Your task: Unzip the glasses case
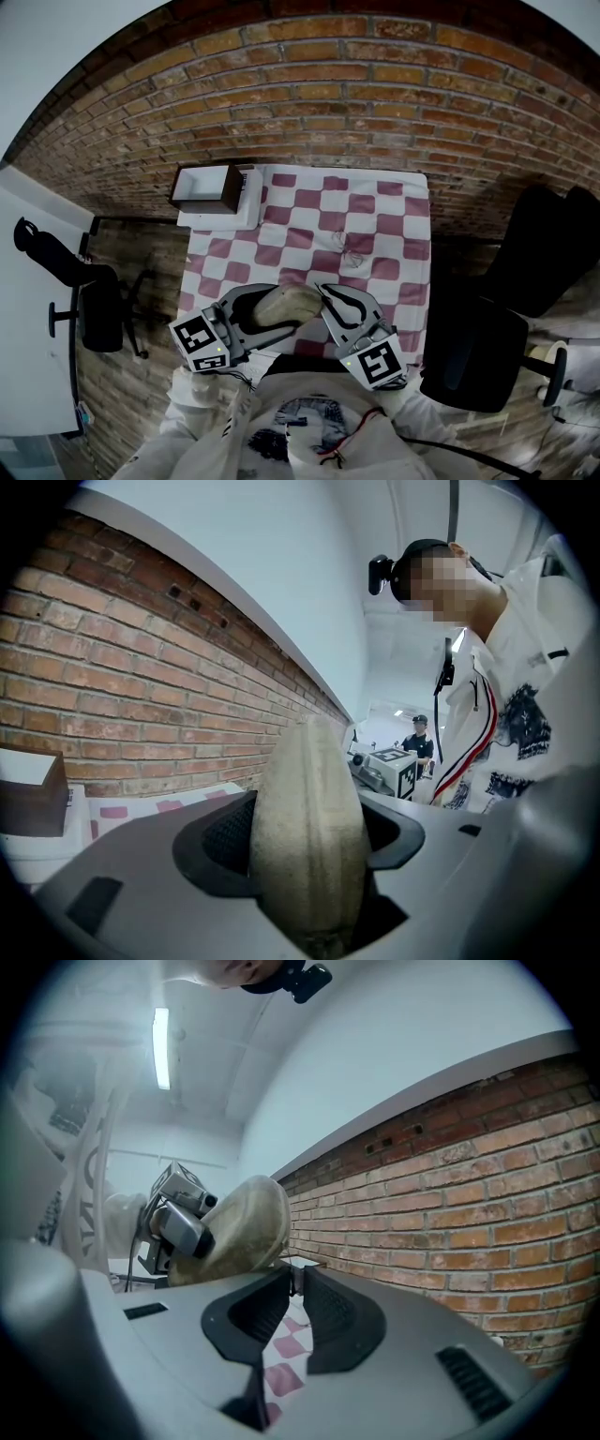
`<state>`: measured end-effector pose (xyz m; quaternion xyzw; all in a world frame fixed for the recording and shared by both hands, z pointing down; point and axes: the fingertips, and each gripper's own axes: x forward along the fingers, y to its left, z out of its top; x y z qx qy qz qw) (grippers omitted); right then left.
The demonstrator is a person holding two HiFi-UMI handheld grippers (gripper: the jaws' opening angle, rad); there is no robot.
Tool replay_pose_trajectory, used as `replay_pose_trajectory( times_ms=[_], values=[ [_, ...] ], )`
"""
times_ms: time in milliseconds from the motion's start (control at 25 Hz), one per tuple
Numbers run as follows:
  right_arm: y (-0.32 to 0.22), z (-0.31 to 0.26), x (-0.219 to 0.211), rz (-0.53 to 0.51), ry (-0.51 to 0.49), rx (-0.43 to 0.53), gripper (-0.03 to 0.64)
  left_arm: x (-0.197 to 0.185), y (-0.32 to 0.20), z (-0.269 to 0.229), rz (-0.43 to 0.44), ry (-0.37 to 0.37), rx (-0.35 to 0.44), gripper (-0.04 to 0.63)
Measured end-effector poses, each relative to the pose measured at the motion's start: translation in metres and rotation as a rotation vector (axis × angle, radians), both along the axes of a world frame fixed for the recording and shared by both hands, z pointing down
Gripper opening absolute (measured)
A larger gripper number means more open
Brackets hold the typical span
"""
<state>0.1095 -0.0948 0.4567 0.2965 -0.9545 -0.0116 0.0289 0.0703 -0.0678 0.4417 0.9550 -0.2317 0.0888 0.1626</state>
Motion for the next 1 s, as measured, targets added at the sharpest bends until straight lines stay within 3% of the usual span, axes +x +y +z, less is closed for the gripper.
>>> replay_pose_trajectory(
  times_ms=[520,1000],
  values=[
    [-0.009,-0.003,-0.003,0.057,-0.008,0.006,0.026,-0.007,-0.004,0.003,0.016,0.023,-0.005,0.296],
    [-0.005,-0.006,-0.045,0.094,0.095,0.030,0.018,-0.050,-0.001,0.000,0.021,0.040,0.009,0.296]
  ],
)
